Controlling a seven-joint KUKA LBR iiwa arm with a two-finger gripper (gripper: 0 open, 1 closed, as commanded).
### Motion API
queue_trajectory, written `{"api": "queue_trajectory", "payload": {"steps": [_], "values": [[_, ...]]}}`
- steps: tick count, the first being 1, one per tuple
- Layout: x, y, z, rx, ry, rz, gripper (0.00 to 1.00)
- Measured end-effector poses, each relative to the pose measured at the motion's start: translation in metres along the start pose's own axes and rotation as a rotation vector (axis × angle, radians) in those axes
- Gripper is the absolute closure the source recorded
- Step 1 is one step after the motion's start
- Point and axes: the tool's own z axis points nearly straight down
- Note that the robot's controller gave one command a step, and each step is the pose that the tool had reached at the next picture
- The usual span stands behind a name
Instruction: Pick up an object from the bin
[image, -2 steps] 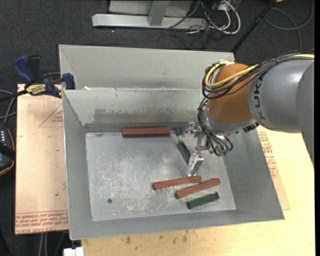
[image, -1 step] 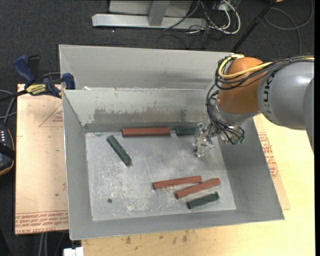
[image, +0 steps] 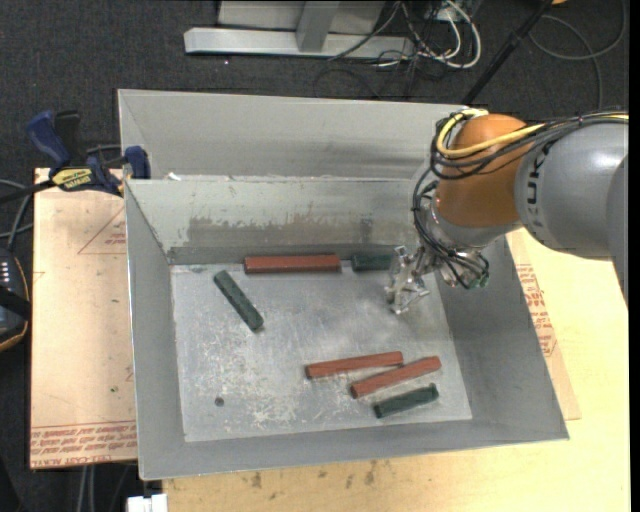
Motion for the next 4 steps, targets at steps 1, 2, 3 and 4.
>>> {"api": "queue_trajectory", "payload": {"steps": [1,2,3,4], "values": [[0.038,-0.034,0.003,-0.008,0.006,-0.302,0.0],[0.038,-0.034,0.002,-0.007,0.003,-0.31,0.0],[0.055,0.01,-0.018,-0.01,0.012,-0.36,0.0],[0.085,0.046,-0.021,-0.012,0.007,-0.546,0.0]]}}
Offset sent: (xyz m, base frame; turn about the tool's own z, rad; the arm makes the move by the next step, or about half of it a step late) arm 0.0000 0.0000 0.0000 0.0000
